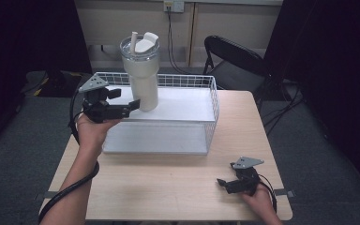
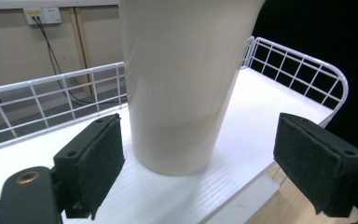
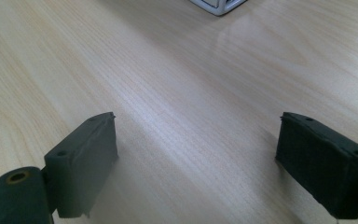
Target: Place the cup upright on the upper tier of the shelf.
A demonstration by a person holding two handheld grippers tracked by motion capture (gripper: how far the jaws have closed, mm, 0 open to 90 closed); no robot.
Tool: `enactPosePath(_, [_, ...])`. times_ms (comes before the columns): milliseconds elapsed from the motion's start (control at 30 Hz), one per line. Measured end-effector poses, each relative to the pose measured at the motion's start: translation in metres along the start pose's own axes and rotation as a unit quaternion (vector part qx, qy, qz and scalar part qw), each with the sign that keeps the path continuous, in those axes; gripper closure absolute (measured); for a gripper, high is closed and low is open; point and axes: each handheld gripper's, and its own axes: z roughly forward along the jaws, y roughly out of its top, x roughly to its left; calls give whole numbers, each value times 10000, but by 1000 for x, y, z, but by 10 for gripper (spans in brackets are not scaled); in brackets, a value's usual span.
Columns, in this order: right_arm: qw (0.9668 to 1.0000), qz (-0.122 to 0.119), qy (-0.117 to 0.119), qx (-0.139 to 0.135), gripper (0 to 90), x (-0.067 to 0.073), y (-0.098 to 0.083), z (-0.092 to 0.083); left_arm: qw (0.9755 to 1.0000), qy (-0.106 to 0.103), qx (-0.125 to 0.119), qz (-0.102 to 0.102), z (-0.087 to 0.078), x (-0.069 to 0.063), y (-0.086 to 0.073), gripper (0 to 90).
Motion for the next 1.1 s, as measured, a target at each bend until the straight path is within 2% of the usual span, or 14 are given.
enactPosePath(367, [10000,1,-3,0,117,0,0,0,10000,-28,32,58,-10,-6,-13,157])
enactPosePath(633, [10000,3,-1,1,117,0,0,0,10000,-86,38,17,-14,-10,-23,159])
enactPosePath(833, [10000,-1,-1,3,117,0,0,0,9999,-89,40,-98,-17,-9,-37,162])
enactPosePath(1100, [10000,-3,1,2,117,0,0,0,9998,-104,87,-141,-20,-8,-52,161])
